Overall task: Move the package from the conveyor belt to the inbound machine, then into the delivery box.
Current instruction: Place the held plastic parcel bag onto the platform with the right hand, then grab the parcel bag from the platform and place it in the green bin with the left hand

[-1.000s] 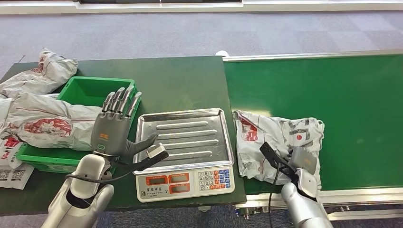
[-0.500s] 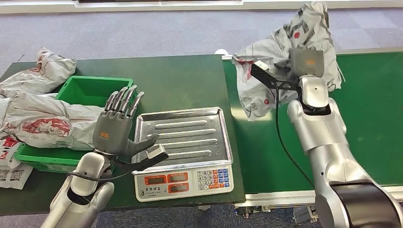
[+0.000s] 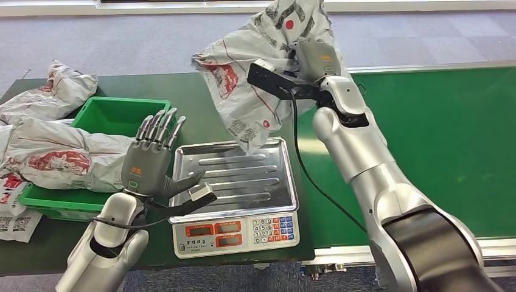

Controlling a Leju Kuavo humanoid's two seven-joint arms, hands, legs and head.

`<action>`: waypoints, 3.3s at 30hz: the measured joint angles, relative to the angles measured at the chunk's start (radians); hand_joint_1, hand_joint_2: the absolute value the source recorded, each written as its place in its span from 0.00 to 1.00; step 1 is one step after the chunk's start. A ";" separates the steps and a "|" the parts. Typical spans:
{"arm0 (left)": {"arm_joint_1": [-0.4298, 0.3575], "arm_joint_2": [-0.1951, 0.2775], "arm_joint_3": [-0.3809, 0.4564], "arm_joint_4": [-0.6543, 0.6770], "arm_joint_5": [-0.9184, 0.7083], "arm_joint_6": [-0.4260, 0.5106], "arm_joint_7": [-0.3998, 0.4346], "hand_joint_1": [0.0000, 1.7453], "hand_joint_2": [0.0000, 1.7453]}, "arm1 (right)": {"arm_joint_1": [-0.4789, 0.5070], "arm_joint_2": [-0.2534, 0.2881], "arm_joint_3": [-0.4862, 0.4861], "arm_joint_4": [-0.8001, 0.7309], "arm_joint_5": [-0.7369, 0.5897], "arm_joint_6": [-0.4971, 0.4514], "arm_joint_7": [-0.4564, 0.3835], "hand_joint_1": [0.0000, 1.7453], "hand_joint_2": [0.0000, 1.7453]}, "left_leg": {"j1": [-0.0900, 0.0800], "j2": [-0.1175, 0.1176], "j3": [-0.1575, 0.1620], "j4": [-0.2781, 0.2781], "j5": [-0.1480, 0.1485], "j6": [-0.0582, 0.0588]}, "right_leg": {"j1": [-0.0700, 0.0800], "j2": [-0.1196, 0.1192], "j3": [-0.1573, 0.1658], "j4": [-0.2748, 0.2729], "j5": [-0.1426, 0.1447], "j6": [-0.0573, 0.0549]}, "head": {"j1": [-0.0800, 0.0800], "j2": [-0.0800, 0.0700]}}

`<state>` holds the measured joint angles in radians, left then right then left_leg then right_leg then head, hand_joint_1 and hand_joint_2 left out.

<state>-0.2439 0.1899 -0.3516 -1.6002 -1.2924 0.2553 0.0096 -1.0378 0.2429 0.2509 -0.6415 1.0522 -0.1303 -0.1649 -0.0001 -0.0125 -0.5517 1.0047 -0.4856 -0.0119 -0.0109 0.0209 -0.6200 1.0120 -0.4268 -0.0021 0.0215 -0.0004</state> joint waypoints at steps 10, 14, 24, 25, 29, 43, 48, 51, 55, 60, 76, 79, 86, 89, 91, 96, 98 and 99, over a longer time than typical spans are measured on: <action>-0.055 -0.015 -0.008 0.025 -0.004 -0.016 0.005 0.00 0.00 | 0.199 0.068 0.062 0.000 -0.212 -0.009 -0.051 1.00 1.00 | 0.000 0.000 0.000 0.000 0.000 0.000 | 0.000 0.000 -0.001 0.000 0.000 0.000 | 0.000 0.000; -0.063 -0.017 -0.012 0.029 -0.003 -0.032 0.012 0.00 0.00 | 0.273 0.072 0.085 -0.037 -0.280 0.027 -0.037 1.00 1.00 | 0.000 0.000 0.000 0.000 0.000 0.000 | 0.000 0.000 -0.001 0.000 0.000 0.000 | 0.000 0.000; -0.120 -0.024 -0.037 0.043 0.006 -0.083 0.030 0.00 0.00 | 0.462 0.057 0.118 -0.117 -0.359 0.063 0.055 0.00 1.00 | 0.000 0.000 0.000 0.000 0.000 0.000 | 0.000 0.000 -0.001 0.000 0.000 0.000 | 0.000 0.000; -0.125 -0.024 -0.041 0.044 0.006 -0.085 0.033 0.00 0.00 | 0.467 0.054 0.118 -0.117 -0.363 0.067 0.057 0.00 1.00 | 0.000 0.000 0.000 0.000 0.000 0.000 | 0.000 0.000 -0.001 0.000 0.000 0.000 | 0.000 0.000; -0.131 -0.024 -0.048 0.050 0.008 -0.093 0.037 0.00 0.00 | 0.476 0.043 0.118 -0.118 -0.370 0.059 0.062 0.00 0.00 | 0.000 0.000 0.000 0.000 0.000 0.000 | 0.000 0.000 -0.001 0.000 0.000 0.000 | 0.000 0.000; -0.253 -0.011 -0.085 0.226 0.079 -0.180 -0.029 0.00 0.00 | 0.462 -0.118 0.118 -0.350 -0.180 0.019 0.128 0.00 1.00 | 0.000 0.000 0.000 0.001 0.000 0.000 | 0.000 0.000 -0.001 0.000 0.001 -0.001 | 0.000 0.000; -0.341 0.007 -0.131 0.344 0.028 -0.143 -0.058 0.00 0.00 | 0.469 -0.200 0.118 -0.442 -0.166 0.004 0.108 0.00 1.00 | 0.000 -0.001 0.000 0.001 0.000 0.000 | 0.000 -0.001 -0.001 0.000 0.001 -0.001 | 0.000 0.000; -0.400 0.013 -0.178 0.422 0.001 -0.139 -0.084 0.00 0.00 | 0.501 -0.243 0.118 -0.518 -0.160 -0.010 0.103 0.00 1.00 | 0.000 -0.001 0.000 0.001 0.000 0.000 | 0.000 -0.001 -0.001 0.000 0.001 -0.001 | 0.000 0.000; -0.442 0.012 -0.223 0.500 -0.002 -0.145 -0.096 0.00 0.00 | 0.540 -0.280 0.117 -0.593 -0.158 -0.016 0.098 0.00 1.00 | 0.000 0.001 0.000 0.001 0.000 0.000 | 0.000 0.000 -0.001 0.000 0.001 -0.001 | 0.000 0.000; -0.465 0.011 -0.252 0.548 -0.003 -0.143 -0.097 0.00 0.00 | 0.556 -0.300 0.117 -0.635 -0.158 -0.016 0.096 0.00 1.00 | 0.000 0.001 0.000 0.001 0.000 0.000 | 0.000 0.000 -0.001 0.000 0.001 -0.001 | 0.000 0.000; -0.498 -0.050 -0.371 0.823 0.200 -0.214 -0.242 0.00 1.00 | 0.635 -0.359 0.099 -0.688 -0.194 -0.060 0.086 0.00 1.00 | -0.001 0.000 0.000 0.001 -0.001 0.001 | -0.001 -0.001 0.000 -0.001 0.000 0.000 | 0.000 0.000; -0.513 -0.066 -0.383 0.896 0.273 -0.270 -0.285 0.00 1.00 | 0.688 -0.373 0.080 -0.716 -0.205 -0.081 0.075 0.00 1.00 | -0.001 -0.003 0.001 0.001 -0.002 0.001 | -0.001 -0.003 0.002 -0.001 -0.001 0.001 | 0.000 0.000; -0.526 -0.118 -0.406 1.022 0.305 -0.217 -0.258 0.20 1.00 | 0.793 -0.392 0.043 -0.789 -0.231 -0.106 0.065 0.00 1.00 | -0.001 -0.007 0.019 -0.001 -0.014 0.006 | -0.001 -0.009 0.033 -0.002 -0.018 0.005 | 0.000 0.000; -0.514 -0.142 -0.440 1.056 0.230 -0.122 -0.183 0.95 1.00 | 0.821 -0.396 0.031 -0.817 -0.228 -0.106 0.074 0.00 1.00 | -0.002 -0.012 0.038 -0.002 -0.022 0.007 | -0.001 -0.015 0.054 -0.002 -0.029 0.006 | 0.000 0.000; -0.508 -0.155 -0.466 1.072 0.187 -0.090 -0.146 1.00 1.00 | 0.831 -0.396 0.026 -0.833 -0.225 -0.107 0.077 0.00 1.00 | -0.002 -0.013 0.049 -0.003 -0.027 0.009 | -0.002 -0.016 0.065 -0.002 -0.036 0.007 | 0.000 0.000; -0.518 -0.181 -0.488 1.089 0.161 -0.089 -0.132 1.00 1.00 | 0.820 -0.396 0.021 -0.882 -0.225 -0.111 0.075 0.00 1.00 | -0.003 -0.014 0.042 -0.002 -0.021 0.008 | -0.003 -0.017 0.058 -0.002 -0.027 0.008 | 0.000 0.000; -0.518 -0.186 -0.492 1.093 0.158 -0.088 -0.126 1.00 1.00 | 0.820 -0.396 0.020 -0.898 -0.225 -0.116 0.074 0.00 1.00 | -0.003 -0.014 0.036 -0.002 -0.018 0.008 | -0.003 -0.017 0.052 -0.002 -0.023 0.007 | 0.000 0.000; -0.515 -0.188 -0.493 1.094 0.157 -0.086 -0.123 1.00 1.00 | 0.822 -0.395 0.019 -0.903 -0.224 -0.118 0.074 0.00 1.00 | -0.003 -0.014 0.034 -0.002 -0.017 0.008 | -0.003 -0.017 0.050 -0.002 -0.022 0.007 | 0.000 0.000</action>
<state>-0.7585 0.0022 -0.8442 -0.5058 -1.1357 0.1694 -0.1136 -0.2156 -0.1525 0.2704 -1.5441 0.8278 -0.2486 -0.0904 -0.0032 -0.0265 -0.5175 1.0032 -0.5028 -0.0042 -0.0138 0.0040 -0.5696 1.0098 -0.4493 0.0053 0.0216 -0.0004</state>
